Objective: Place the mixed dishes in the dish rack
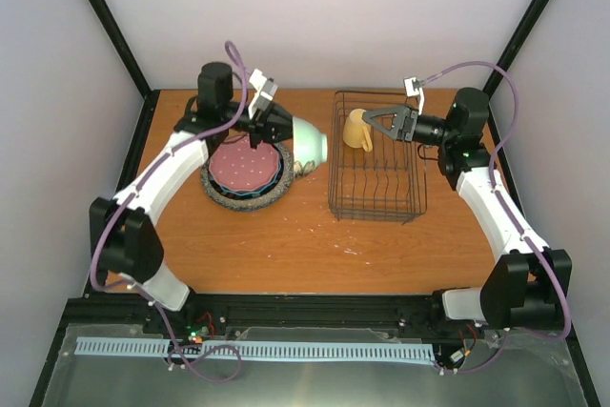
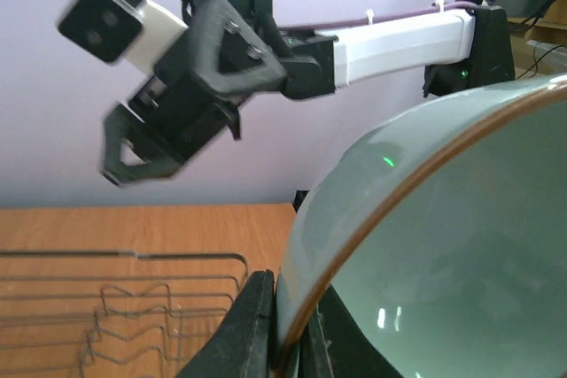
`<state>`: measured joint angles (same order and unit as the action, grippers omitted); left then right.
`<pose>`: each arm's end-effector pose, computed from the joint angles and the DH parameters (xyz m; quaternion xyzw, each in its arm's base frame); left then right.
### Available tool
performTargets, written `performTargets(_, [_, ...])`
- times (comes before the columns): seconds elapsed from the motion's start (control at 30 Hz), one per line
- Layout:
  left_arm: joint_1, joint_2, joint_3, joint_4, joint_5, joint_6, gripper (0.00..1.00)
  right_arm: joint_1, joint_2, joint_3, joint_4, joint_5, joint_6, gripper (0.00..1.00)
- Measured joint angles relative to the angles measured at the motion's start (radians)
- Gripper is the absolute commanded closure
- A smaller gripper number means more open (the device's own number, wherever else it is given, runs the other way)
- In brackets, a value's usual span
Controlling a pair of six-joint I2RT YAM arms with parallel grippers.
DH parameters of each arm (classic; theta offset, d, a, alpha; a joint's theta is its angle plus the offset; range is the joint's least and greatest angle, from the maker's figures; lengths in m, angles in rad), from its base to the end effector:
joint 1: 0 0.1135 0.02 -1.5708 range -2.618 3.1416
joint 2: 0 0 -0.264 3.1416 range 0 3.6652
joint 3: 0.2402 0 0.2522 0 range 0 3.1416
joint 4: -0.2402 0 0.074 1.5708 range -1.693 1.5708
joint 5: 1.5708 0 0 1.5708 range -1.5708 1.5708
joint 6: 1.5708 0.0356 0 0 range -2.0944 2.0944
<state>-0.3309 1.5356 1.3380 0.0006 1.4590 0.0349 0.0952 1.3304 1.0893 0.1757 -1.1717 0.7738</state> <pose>0.3093 -0.1436 0.3728 0.5205 0.4899 -0.5794 0.3916 0.2925 0.0609 0.3639 -0.1540 0.6993 0.6058 0.3468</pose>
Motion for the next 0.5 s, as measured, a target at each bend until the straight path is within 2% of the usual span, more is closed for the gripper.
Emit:
performTargets(0.13, [0.000,0.155,0.262,-0.193,0.035,0.159,0.99,0.001,-0.002,0.004,0.056,-0.108,0.069,0.15])
performTargets(0.27, [0.005,0.259,0.449,-0.353,0.050,0.296,1.00,0.018,-0.002,0.038,-0.037,-0.158,0.038,0.16])
performTargets(0.4, [0.005,0.319,0.509,-0.453,0.053,0.372,0.99,0.048,-0.001,0.055,-0.097,-0.180,0.010,0.16])
performTargets(0.5, [0.005,0.335,0.509,-0.487,0.051,0.391,0.99,0.066,0.015,0.053,-0.051,-0.189,0.048,0.16])
